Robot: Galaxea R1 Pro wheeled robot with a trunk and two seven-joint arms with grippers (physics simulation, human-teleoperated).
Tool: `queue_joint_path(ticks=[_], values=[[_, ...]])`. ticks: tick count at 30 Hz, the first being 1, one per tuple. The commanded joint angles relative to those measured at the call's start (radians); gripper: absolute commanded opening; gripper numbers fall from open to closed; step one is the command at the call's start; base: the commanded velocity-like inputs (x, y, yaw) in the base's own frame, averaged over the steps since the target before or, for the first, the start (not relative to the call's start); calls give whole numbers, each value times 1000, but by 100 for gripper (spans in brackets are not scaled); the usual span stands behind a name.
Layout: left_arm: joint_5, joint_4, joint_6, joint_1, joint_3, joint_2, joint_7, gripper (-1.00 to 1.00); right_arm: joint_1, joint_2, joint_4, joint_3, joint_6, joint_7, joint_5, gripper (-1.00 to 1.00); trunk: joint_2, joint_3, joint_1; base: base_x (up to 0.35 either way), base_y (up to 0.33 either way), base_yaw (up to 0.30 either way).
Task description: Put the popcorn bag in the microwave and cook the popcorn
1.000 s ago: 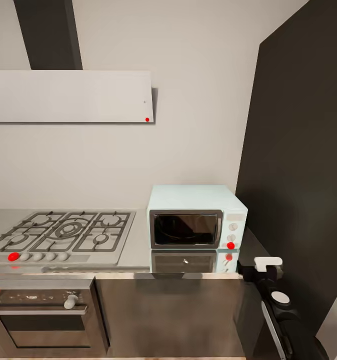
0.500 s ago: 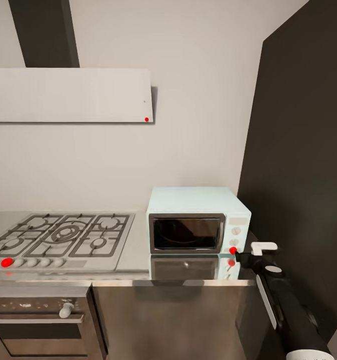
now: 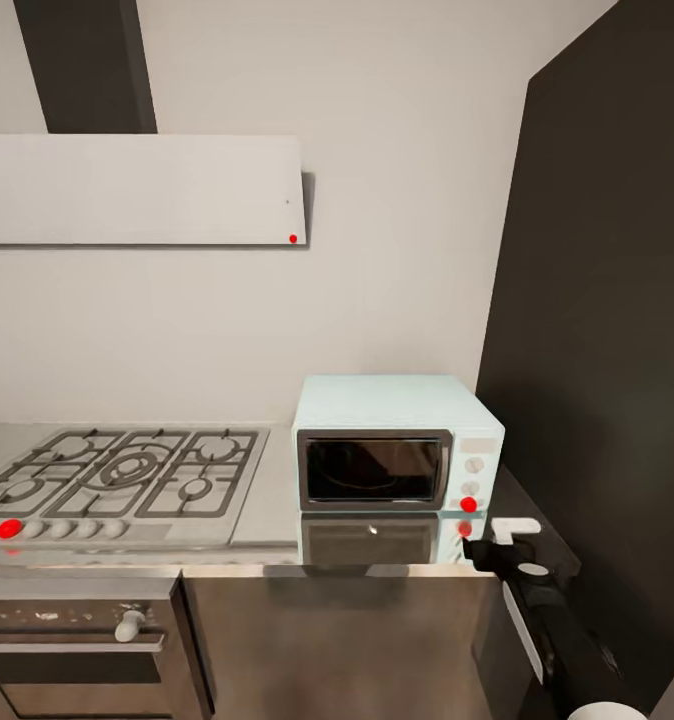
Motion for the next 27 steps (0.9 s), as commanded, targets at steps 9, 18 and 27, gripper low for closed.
queue_joint_path(ticks=[9,18,27], values=[[0,-2,7,0,7,0,-2,100,-1,0,20,0,-5,1,8,100,-1,-2,1,282,0,0],[0,-2,7,0,7,0,-2,100,-1,0,71,0,-131,3,8,100,-1,-2,1,26,0,0],[0,-2,7,0,8,0,-2,100,-1,0,80,0,-137,3,8,-100,-1,-2,1,0,0,0]])
